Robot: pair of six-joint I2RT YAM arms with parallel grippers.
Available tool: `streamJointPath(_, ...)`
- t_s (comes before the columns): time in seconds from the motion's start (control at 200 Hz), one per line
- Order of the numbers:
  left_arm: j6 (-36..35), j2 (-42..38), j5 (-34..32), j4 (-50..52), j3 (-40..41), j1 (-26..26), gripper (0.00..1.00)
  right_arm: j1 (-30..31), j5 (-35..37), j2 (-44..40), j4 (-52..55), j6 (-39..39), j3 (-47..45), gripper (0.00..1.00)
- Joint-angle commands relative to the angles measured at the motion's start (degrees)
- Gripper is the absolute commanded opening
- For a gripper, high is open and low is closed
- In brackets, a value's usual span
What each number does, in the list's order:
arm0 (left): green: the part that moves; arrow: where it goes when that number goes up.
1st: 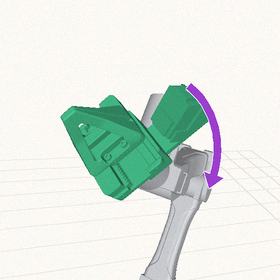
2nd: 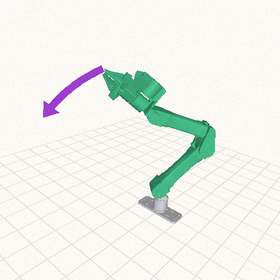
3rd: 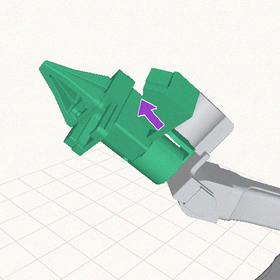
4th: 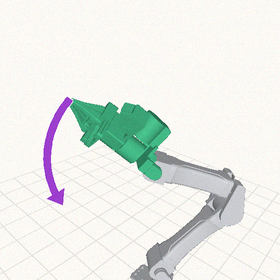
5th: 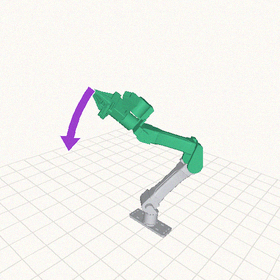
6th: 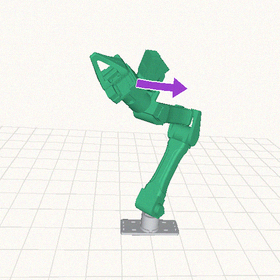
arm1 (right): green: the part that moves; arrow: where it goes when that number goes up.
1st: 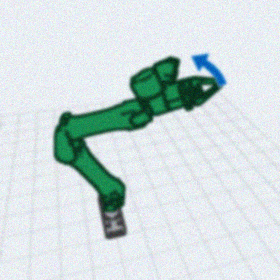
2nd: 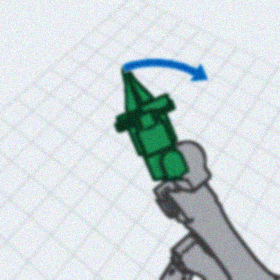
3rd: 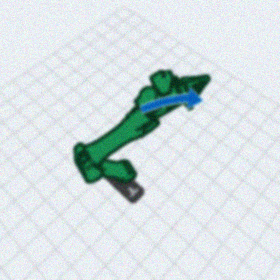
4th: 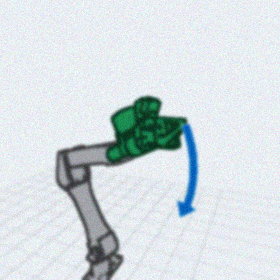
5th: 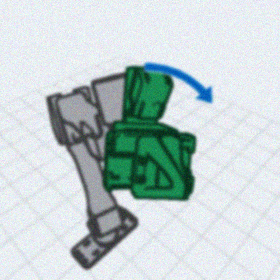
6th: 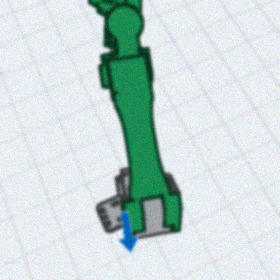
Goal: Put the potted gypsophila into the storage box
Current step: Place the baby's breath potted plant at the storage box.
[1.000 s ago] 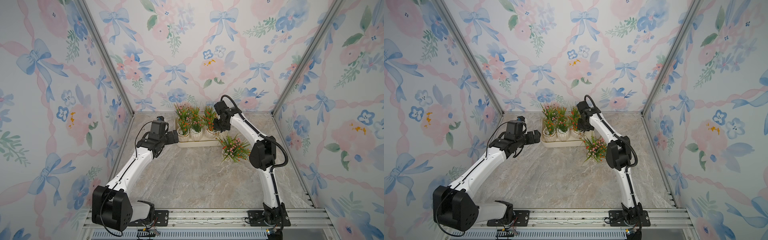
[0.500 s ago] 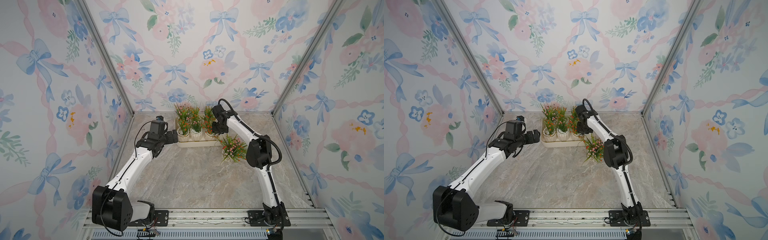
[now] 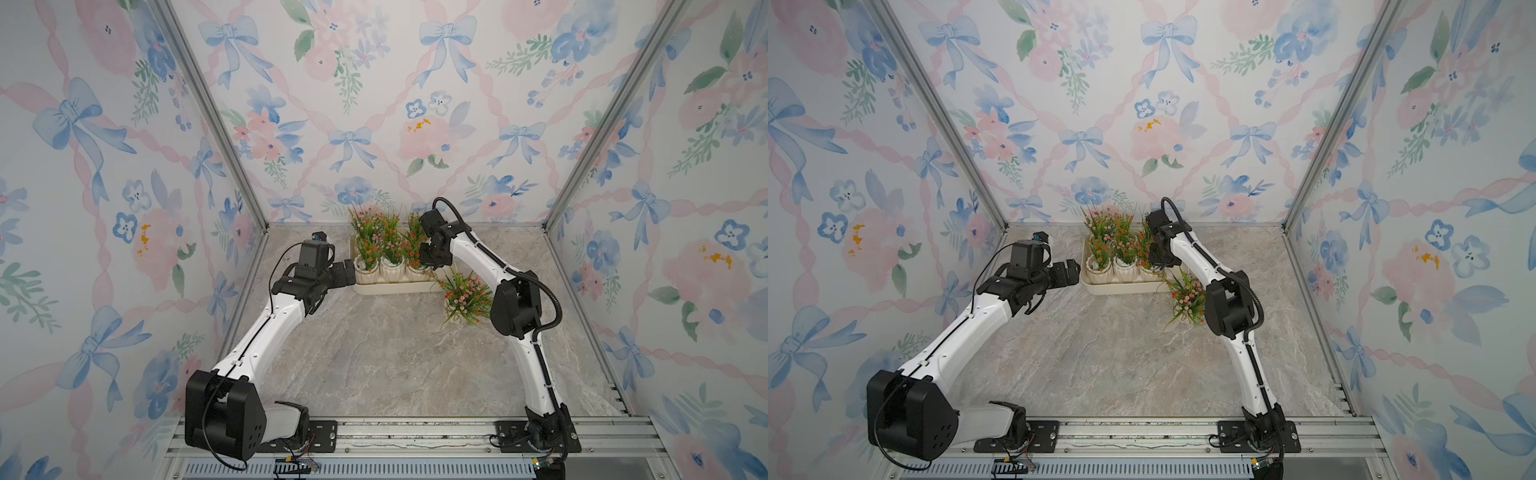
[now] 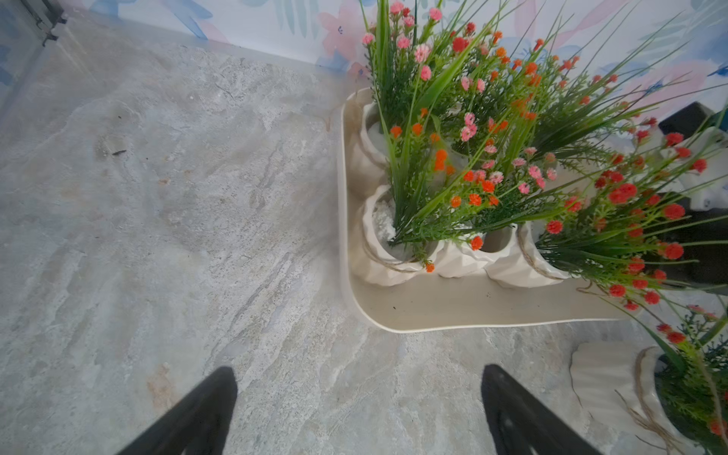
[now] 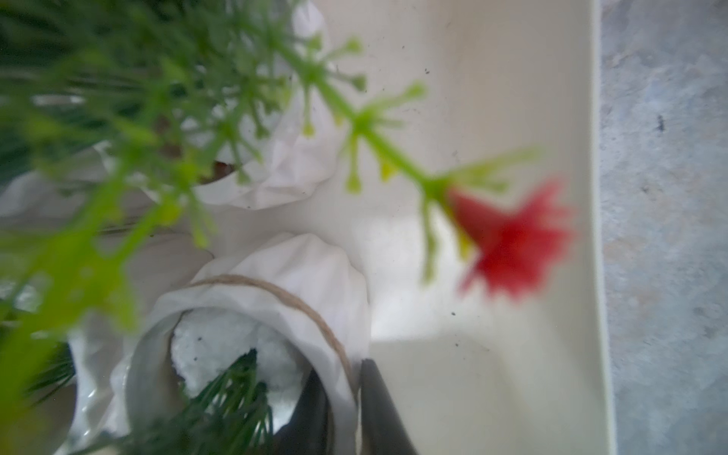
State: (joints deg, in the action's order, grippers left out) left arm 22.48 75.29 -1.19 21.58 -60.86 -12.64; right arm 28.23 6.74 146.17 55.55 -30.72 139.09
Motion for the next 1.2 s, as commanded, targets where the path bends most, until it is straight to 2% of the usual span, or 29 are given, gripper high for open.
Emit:
streamJointPath(0.0, -1.37, 0.48, 0.79, -0.59, 0.94, 0.43, 0.98, 0.63, -1.38, 1.64, -2.29, -1.1, 2.59, 0.18)
streamJointPath(0.17, -1.39, 0.48, 0.92, -0.69, 1.08, 0.53, 0.98, 0.71, -1.72, 1.58, -2.3, -0.92, 2.81, 0.19)
streamJointPath(0.425, -1.29, 0.43, 1.17, -0.8, 1.18, 0.57, 0.98, 0.73, -1.11, -0.08, -2.46, -0.21, -0.01, 0.34)
streamJointPath(0.675, -1.01, 0.42, 1.54, -0.87, 1.07, 0.49, 0.98, 0.69, -0.01, -2.88, -2.73, 0.57, -2.82, 0.43)
streamJointPath(1.035, 0.06, 0.15, 2.44, -0.93, 1.27, 0.53, 0.98, -0.13, 2.88, -11.34, -2.89, 2.98, -9.26, 0.48)
streamJointPath(1.195, 0.63, -0.26, 2.94, -1.0, 1.45, 0.52, 0.98, -0.97, 3.88, -17.0, -3.67, 3.6, -13.42, 0.55)
